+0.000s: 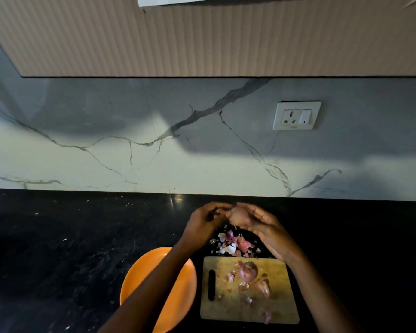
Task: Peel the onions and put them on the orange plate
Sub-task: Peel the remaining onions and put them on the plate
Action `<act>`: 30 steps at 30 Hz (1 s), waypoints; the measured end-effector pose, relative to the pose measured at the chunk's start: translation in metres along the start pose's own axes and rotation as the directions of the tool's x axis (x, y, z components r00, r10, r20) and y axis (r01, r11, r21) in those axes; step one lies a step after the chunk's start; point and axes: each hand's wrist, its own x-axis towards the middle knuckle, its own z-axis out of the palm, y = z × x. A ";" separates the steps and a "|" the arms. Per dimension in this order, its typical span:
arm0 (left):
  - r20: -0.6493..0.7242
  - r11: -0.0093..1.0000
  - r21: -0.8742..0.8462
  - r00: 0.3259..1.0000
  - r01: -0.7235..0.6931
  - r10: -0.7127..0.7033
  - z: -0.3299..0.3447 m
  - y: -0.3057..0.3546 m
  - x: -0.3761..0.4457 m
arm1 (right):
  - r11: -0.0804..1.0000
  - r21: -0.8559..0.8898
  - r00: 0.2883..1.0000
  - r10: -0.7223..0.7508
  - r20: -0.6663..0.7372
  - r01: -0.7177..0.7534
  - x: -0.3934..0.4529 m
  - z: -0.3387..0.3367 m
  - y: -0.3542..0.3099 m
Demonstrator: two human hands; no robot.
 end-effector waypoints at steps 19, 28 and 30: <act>-0.056 0.950 0.240 0.974 -0.201 0.220 0.000 -0.005 -0.005 | 0.971 -0.236 0.999 0.031 0.015 -0.027 0.007 0.000 0.001; -0.046 0.977 0.159 0.988 -0.141 0.150 0.001 -0.003 -0.006 | 0.986 -0.157 0.999 0.049 0.005 -0.047 0.006 0.001 0.004; -0.059 0.978 0.163 0.989 -0.128 0.139 0.001 -0.002 -0.006 | 0.987 -0.154 0.999 0.046 0.003 -0.044 0.006 0.001 0.004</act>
